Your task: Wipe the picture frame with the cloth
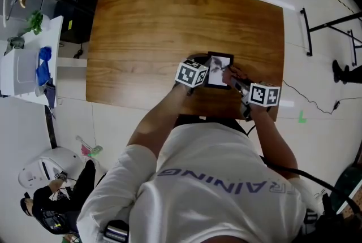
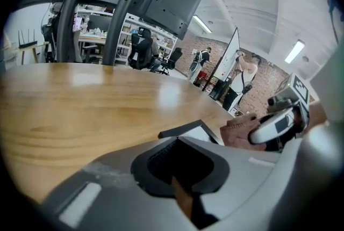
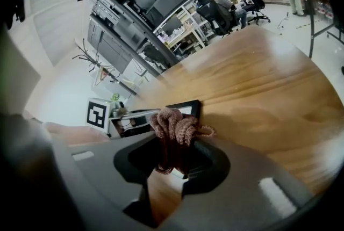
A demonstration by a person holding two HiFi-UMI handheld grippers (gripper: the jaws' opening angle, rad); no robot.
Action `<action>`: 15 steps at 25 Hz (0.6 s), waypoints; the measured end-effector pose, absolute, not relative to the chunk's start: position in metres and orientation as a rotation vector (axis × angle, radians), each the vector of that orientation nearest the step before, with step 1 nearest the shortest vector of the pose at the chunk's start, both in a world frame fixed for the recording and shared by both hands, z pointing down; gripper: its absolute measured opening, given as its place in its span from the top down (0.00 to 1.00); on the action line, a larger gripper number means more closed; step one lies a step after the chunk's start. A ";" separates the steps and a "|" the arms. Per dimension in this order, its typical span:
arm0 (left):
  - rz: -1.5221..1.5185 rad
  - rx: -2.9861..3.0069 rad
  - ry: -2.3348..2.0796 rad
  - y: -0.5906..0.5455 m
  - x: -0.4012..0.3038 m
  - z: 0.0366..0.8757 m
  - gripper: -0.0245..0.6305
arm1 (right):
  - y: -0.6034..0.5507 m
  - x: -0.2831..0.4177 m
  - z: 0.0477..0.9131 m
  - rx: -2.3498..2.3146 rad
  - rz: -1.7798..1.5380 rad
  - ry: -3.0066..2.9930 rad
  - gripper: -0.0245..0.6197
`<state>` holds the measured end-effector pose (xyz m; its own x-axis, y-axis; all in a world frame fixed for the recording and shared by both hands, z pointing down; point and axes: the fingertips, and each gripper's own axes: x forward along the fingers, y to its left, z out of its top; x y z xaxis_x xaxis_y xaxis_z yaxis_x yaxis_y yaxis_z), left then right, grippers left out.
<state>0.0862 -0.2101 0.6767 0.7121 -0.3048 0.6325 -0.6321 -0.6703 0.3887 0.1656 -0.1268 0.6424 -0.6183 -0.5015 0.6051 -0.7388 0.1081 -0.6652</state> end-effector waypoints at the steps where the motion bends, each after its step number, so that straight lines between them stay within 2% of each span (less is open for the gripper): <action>1: 0.708 2.307 -0.709 -0.210 0.086 0.677 0.96 | -0.125 0.152 0.639 1.180 1.545 -2.179 0.77; 8: 0.708 2.317 -0.719 -0.211 0.086 0.674 0.96 | -0.113 0.080 0.658 0.917 1.638 -2.143 0.77; 15: 0.714 2.319 -0.724 -0.210 0.087 0.676 0.96 | -0.113 0.090 0.668 0.926 1.682 -2.097 0.77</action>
